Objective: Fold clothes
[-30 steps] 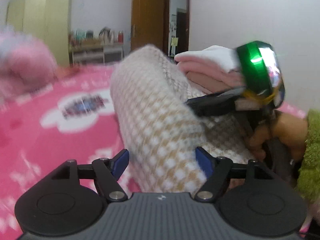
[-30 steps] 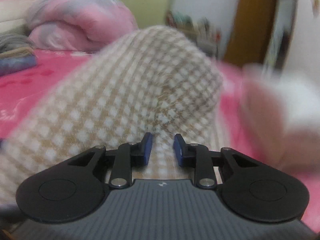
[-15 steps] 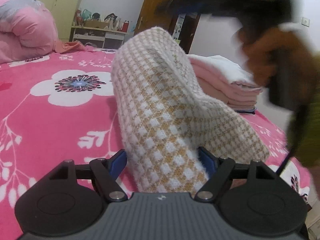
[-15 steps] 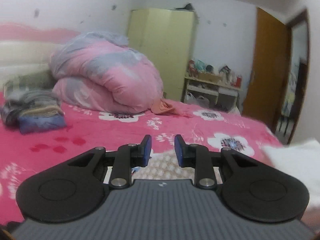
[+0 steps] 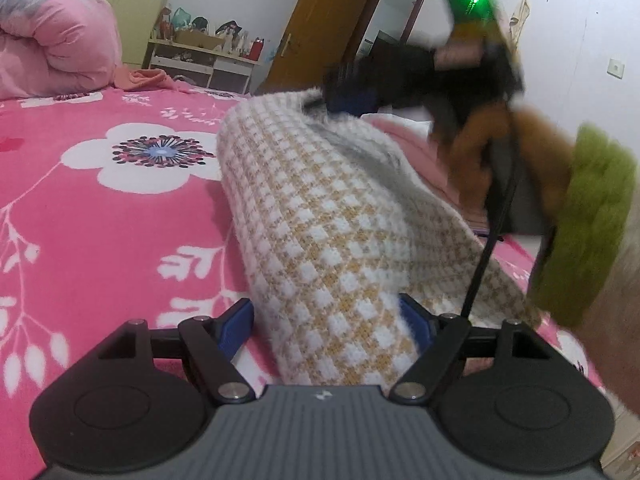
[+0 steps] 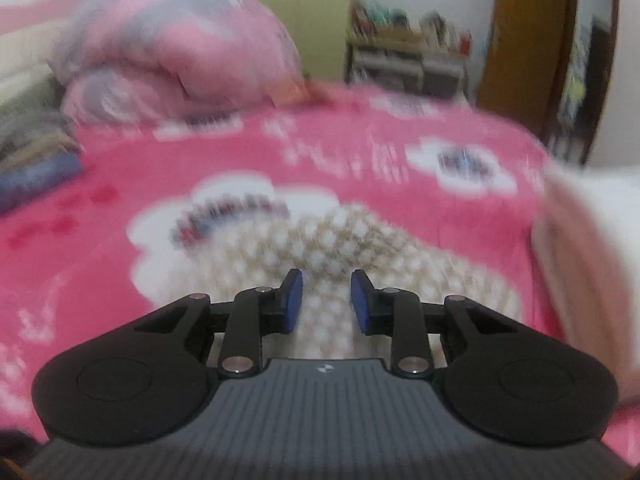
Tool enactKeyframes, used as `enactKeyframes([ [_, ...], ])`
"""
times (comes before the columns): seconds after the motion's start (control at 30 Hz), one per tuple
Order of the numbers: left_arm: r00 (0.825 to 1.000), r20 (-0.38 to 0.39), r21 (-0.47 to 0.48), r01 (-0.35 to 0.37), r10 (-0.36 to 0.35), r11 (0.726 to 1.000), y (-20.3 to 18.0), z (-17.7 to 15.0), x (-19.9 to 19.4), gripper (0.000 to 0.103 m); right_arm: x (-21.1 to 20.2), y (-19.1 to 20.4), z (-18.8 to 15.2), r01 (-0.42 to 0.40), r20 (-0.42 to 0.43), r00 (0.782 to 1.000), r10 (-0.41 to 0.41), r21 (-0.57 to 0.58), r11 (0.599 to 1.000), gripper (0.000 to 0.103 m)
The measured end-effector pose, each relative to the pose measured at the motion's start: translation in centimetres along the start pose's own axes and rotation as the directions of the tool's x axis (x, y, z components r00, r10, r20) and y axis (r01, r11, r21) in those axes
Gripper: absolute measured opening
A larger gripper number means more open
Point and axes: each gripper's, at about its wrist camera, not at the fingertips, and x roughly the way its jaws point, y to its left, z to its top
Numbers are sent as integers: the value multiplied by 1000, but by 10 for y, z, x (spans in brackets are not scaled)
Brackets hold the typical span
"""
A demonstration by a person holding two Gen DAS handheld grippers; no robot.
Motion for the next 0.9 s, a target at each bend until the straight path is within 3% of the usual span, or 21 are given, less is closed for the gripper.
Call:
enactKeyframes([
  [0.1,1000,8,-11,7,-7,1000,2,-1,-1,79,1,7,22,-47,45,998,47,-11,999,25],
  [0.17,1000,16,-25,9,-9,1000,5,-1,-2,78,35,9,12,-62,-40,997,61,-15,998,26],
  [0.27,1000,13,-53,15,-15,998,10,0,-3,78,90,-3,-24,-99,-142,983,113,99,990,26],
  [0.33,1000,12,-72,19,-18,997,13,1,-4,78,91,1,-20,-88,-149,984,98,76,993,26],
  [0.57,997,27,-88,81,-79,993,23,1,-30,78,65,12,-10,-30,-99,995,33,25,999,28],
  [0.67,993,38,-83,112,-109,990,30,1,-37,78,18,16,9,-34,-46,998,33,-28,999,28],
  [0.77,990,40,-97,136,-132,986,35,0,-39,78,-32,24,22,-92,20,995,93,-69,993,28],
  [0.83,991,42,-103,134,-130,986,35,-1,-40,77,-38,32,12,-118,-20,993,116,-110,987,28],
  [0.9,992,43,-106,121,-117,987,35,-1,-41,76,-18,40,-17,-113,-130,987,94,-149,982,27],
])
